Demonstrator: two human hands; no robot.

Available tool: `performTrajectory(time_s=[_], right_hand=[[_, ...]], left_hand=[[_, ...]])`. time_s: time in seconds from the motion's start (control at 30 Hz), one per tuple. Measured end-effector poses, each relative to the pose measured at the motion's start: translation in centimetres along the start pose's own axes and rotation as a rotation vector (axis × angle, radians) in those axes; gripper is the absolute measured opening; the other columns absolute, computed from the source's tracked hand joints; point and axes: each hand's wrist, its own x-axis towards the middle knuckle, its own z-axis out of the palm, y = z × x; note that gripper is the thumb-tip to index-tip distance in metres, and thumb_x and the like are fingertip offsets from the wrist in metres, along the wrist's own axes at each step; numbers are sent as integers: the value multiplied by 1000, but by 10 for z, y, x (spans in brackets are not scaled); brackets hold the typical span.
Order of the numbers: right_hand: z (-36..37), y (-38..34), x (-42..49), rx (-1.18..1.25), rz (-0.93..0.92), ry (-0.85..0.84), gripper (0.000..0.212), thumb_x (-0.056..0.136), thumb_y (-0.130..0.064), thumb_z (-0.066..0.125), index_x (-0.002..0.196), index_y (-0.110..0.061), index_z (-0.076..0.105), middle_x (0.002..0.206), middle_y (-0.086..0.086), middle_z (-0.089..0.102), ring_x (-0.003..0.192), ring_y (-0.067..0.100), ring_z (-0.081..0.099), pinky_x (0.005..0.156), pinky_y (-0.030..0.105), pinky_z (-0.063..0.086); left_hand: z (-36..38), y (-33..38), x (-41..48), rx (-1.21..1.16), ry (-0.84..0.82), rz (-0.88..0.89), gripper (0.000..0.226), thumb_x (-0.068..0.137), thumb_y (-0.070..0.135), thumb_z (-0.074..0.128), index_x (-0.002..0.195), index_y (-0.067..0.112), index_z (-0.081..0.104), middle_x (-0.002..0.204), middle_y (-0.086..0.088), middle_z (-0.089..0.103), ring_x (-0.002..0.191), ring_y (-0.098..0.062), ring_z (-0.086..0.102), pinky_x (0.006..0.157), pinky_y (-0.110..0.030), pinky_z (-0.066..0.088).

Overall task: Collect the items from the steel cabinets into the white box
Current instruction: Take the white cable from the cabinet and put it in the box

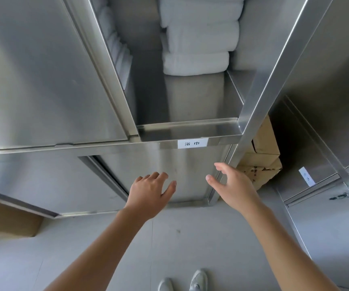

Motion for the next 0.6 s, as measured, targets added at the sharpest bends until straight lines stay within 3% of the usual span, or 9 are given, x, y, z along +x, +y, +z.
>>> performTrajectory(time_s=[0.3, 0.5, 0.6], right_hand=[[16, -1, -4, -6, 44, 8, 61, 91, -64, 55, 143, -32, 52, 143, -15, 58, 133, 10, 53, 104, 35, 46], [44, 9, -16, -24, 90, -13, 61, 91, -63, 57, 143, -31, 53, 142, -16, 59, 131, 9, 54, 94, 27, 41], [63, 19, -25, 8, 103, -57, 62, 91, -61, 59, 143, -27, 53, 142, -12, 59, 131, 11, 54, 101, 29, 43]], left_hand=[[8, -10, 3, -72, 62, 57, 56, 94, 61, 25, 115, 24, 61, 96, 6, 71, 83, -20, 67, 78, -33, 47], [30, -20, -8, -85, 9, 73, 55, 94, 62, 25, 115, 25, 61, 98, 6, 71, 85, -21, 66, 80, -34, 47], [45, -25, -21, -66, -56, 68, 50, 97, 60, 30, 116, 25, 59, 100, 5, 70, 89, -21, 66, 84, -36, 47]])
